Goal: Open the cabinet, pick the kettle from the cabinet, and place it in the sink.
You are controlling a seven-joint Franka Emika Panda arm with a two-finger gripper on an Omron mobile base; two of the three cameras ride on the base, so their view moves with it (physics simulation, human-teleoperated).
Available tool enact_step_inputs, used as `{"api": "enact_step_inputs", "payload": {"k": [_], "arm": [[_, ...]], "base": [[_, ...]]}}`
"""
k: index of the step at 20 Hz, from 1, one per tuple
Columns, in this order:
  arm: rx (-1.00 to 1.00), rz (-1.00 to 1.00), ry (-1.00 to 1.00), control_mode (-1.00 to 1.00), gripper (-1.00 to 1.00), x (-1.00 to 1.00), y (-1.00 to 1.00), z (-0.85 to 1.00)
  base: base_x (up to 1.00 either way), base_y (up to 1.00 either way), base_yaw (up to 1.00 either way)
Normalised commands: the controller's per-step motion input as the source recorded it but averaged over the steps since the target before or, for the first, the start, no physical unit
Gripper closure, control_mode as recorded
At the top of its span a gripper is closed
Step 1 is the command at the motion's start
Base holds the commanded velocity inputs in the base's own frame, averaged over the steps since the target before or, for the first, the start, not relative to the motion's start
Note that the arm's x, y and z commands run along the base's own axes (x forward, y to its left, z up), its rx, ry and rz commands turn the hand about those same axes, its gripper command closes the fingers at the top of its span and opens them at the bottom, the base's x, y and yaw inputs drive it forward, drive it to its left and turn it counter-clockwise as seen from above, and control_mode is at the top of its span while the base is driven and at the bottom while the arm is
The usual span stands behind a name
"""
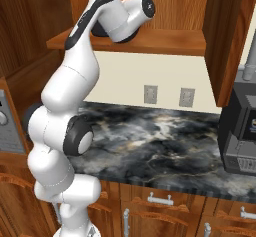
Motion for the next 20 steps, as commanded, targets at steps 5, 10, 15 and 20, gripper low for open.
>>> {"api": "enact_step_inputs", "payload": {"k": [5,10,15,20], "arm": [[0.0,0.0,0.0,-1.0,-1.0,0.13,0.0,0.0],[0.0,0.0,0.0,-1.0,-1.0,0.15,0.0,-0.04],[0.0,0.0,0.0,-1.0,-1.0,0.11,0.0,-0.1],[0.0,0.0,0.0,-1.0,-1.0,0.19,0.0,-0.03]], "base": [[0.0,0.0,0.0],[0.0,0.0,0.0],[0.0,0.0,0.0],[0.0,0.0,0.0]]}}
